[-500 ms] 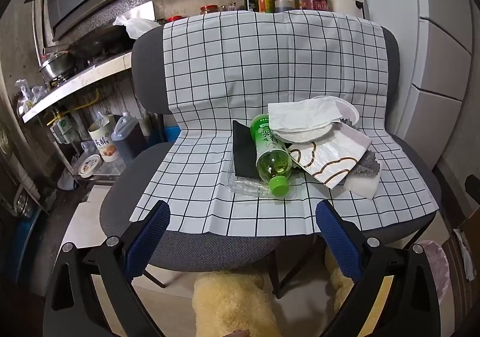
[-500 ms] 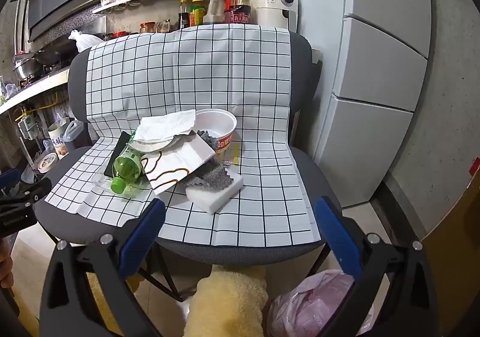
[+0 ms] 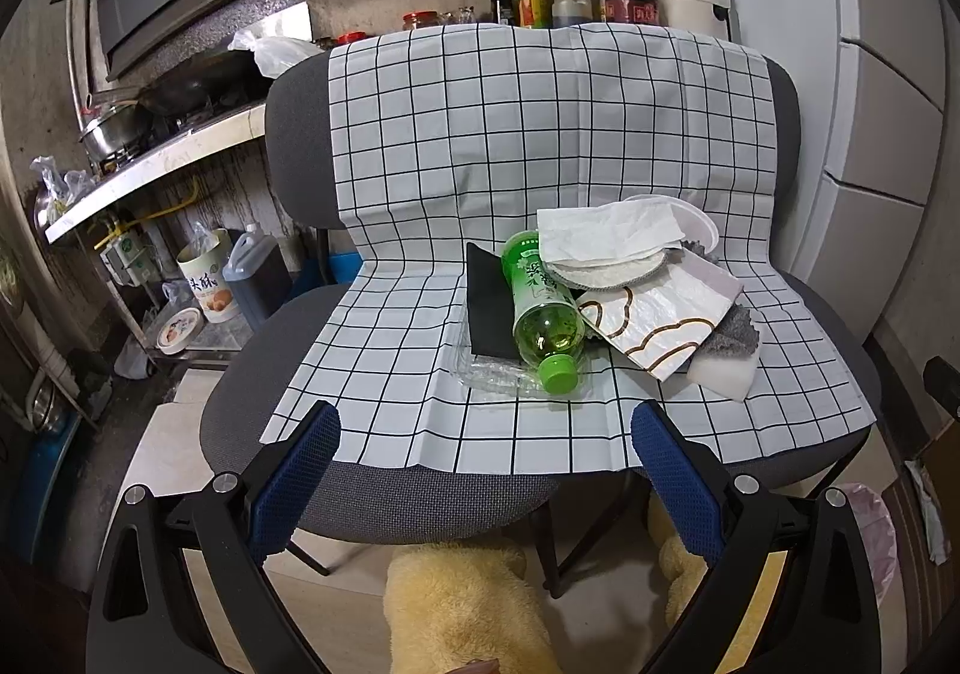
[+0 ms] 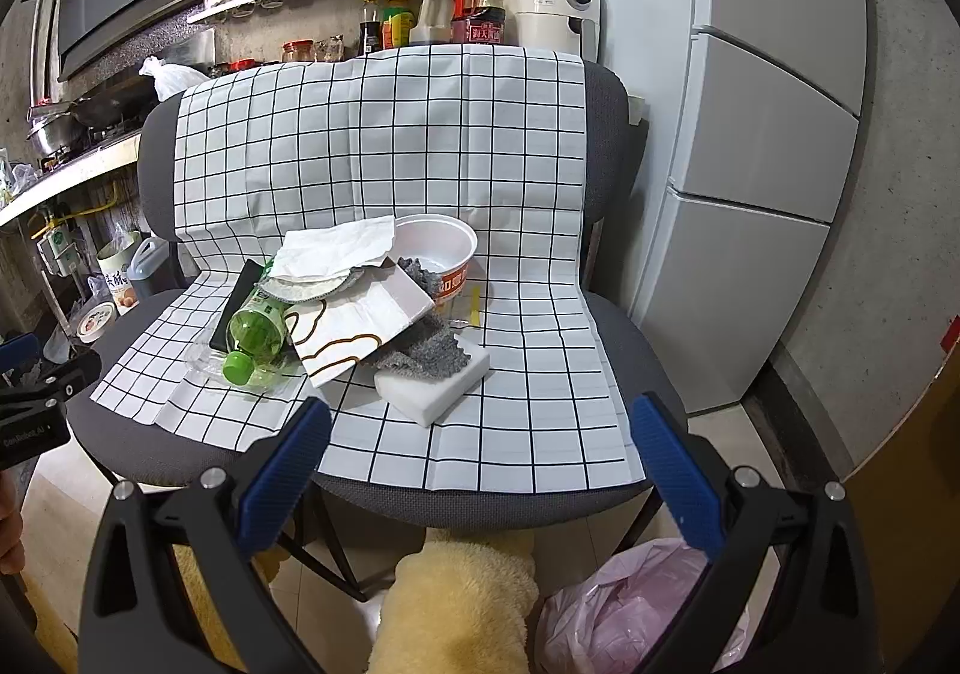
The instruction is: Collect trash
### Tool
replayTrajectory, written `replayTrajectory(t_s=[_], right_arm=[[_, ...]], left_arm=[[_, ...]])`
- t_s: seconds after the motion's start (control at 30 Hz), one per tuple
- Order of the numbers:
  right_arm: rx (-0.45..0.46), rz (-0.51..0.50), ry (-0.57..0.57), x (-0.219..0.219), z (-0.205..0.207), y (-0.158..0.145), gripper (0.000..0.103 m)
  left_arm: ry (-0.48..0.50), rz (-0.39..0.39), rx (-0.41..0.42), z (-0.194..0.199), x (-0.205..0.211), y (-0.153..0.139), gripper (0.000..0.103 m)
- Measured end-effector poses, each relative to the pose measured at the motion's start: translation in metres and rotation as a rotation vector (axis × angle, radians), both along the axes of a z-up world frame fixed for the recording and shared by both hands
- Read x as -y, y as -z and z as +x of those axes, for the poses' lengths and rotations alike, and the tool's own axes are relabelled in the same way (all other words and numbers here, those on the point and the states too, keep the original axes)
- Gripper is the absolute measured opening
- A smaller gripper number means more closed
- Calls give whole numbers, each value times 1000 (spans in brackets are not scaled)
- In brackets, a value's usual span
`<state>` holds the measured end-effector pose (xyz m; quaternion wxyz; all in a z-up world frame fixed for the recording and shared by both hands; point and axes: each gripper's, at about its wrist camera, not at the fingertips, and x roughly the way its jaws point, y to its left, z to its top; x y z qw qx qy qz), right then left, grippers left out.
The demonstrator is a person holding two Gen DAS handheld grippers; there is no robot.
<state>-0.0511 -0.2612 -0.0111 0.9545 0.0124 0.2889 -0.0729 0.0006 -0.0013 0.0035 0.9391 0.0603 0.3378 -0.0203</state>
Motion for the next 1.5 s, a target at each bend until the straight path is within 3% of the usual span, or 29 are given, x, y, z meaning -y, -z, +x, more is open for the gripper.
replayTrajectory(t_s=[1.5], right_arm=[[-8, -1, 1, -1, 1, 3, 97]], left_arm=[[-7, -9, 1, 1, -6, -1, 97]])
